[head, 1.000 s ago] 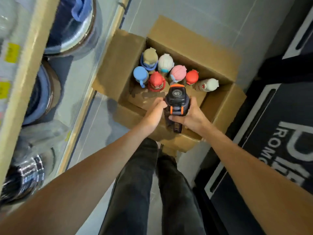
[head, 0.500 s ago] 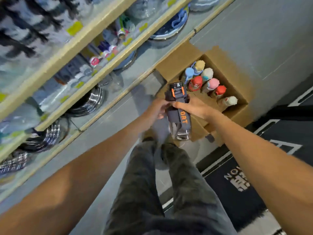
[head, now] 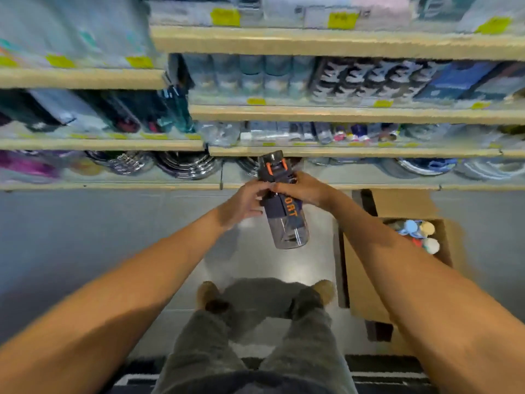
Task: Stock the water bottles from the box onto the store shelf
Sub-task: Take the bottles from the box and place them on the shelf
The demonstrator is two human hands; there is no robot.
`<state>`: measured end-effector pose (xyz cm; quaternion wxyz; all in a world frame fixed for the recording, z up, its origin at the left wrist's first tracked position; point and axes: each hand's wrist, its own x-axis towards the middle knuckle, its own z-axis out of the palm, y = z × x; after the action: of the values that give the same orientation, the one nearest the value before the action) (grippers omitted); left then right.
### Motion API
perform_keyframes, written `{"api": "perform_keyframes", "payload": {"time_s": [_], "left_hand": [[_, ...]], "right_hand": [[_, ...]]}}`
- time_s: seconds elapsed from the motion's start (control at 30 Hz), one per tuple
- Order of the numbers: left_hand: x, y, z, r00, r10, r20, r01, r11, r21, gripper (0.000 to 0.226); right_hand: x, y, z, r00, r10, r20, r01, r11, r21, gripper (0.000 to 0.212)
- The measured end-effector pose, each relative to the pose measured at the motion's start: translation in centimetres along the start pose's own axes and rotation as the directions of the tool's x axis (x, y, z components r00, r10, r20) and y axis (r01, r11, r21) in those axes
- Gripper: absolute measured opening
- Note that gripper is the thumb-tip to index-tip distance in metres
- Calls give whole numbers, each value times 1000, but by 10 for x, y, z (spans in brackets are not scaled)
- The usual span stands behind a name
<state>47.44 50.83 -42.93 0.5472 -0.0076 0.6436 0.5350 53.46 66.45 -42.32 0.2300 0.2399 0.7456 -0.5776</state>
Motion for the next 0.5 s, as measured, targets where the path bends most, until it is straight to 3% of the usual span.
{"api": "perform_keyframes", "payload": {"time_s": [0.1,0.3,0.5], "left_hand": [[-36,-2,-93,993,40,-114,-40,999,3,65],[-97,11,-238,965,119,-232,-120,993,12,44],[-143,21,-331,921,170,-351,-169,985,34,42]], "right_hand": [[28,-72,70,991,14,131,-2,995,-97,33],[83,-188,176,973,-8,232,68,965,-254,41],[119,-262,252,942,-60,330,138,967,-216,21]]}}
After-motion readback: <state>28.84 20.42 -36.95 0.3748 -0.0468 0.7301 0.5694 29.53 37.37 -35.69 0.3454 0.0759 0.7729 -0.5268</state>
